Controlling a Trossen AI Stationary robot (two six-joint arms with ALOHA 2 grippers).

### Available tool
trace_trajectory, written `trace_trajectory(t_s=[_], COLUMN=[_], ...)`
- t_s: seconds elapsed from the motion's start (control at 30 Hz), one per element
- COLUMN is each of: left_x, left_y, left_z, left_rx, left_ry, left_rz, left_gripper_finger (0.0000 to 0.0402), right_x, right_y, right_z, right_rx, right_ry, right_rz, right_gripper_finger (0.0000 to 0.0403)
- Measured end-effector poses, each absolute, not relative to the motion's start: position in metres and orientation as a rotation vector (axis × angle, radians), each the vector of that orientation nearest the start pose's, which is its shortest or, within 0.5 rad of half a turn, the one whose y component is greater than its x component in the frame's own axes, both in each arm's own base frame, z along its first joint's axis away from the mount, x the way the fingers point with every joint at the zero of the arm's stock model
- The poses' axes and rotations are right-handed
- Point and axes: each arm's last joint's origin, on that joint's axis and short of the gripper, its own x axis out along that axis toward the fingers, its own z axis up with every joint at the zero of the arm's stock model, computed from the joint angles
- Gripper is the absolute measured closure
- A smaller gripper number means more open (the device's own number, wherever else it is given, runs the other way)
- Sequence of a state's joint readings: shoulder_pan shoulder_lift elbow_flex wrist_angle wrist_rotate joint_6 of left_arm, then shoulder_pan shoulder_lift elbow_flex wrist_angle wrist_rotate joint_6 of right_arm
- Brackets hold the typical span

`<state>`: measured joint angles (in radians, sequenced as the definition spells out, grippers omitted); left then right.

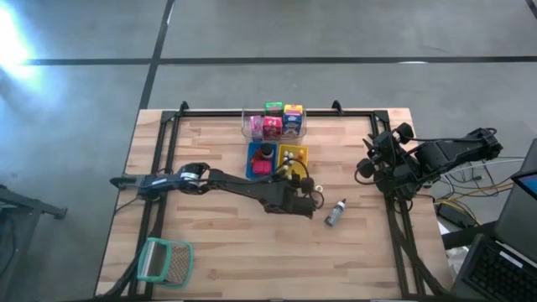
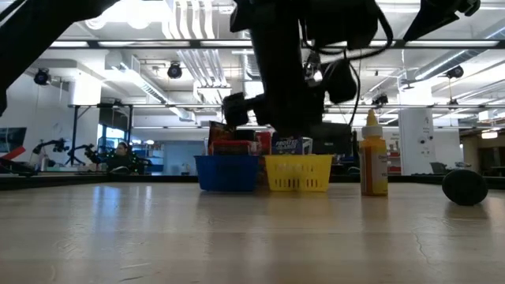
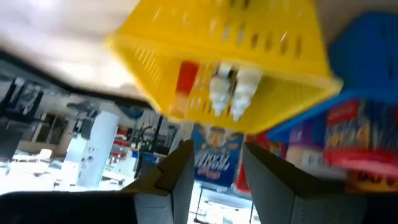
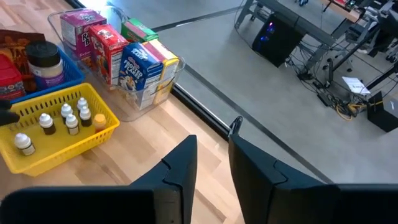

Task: Pick & Place Kitchen Items
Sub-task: Put the large yellow food coloring bottle into the yellow bin

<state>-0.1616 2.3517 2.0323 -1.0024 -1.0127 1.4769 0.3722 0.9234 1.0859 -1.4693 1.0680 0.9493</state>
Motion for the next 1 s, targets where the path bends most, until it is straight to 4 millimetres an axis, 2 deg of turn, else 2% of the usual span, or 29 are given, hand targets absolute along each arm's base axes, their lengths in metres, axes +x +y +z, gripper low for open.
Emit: trace_trajectory(t_s=[0.17,0.33,0.4,0.5,0.6,0.67,0.8,1.0], left_x=[0.474,0.459,0.447,0.427,0.408,0.392,0.362,0.313], left_y=[-0.052,-0.049,-0.048,-0.041,-0.027,-0.018,-0.012,-0.018], left_z=[0.209,0.239,0.257,0.288,0.321,0.338,0.359,0.365], left_rx=[1.897,1.673,1.508,1.163,0.809,0.644,0.514,0.419], left_ry=[1.564,1.489,1.444,1.348,1.227,1.154,0.877,0.242], left_rz=[-0.112,0.031,0.029,-0.015,-0.02,-0.008,0.034,-0.121], left_gripper_finger=[0.0259,0.0259,0.0259,0.026,0.0266,0.0272,0.0285,0.0293], right_x=[0.116,0.118,0.118,0.119,0.12,0.12,0.121,0.122], right_y=[0.018,0.019,0.019,0.02,0.022,0.023,0.025,0.027], right_z=[0.334,0.335,0.334,0.334,0.332,0.331,0.33,0.33], right_rx=[-0.025,-0.008,0.007,0.039,0.074,0.105,0.144,0.121], right_ry=[0.596,0.584,0.588,0.614,0.662,0.699,0.757,0.807], right_rz=[-0.944,-0.94,-0.931,-0.904,-0.862,-0.828,-0.771,-0.698], right_gripper_finger=[0.0326,0.033,0.0327,0.0317,0.0307,0.0299,0.0286,0.0271])
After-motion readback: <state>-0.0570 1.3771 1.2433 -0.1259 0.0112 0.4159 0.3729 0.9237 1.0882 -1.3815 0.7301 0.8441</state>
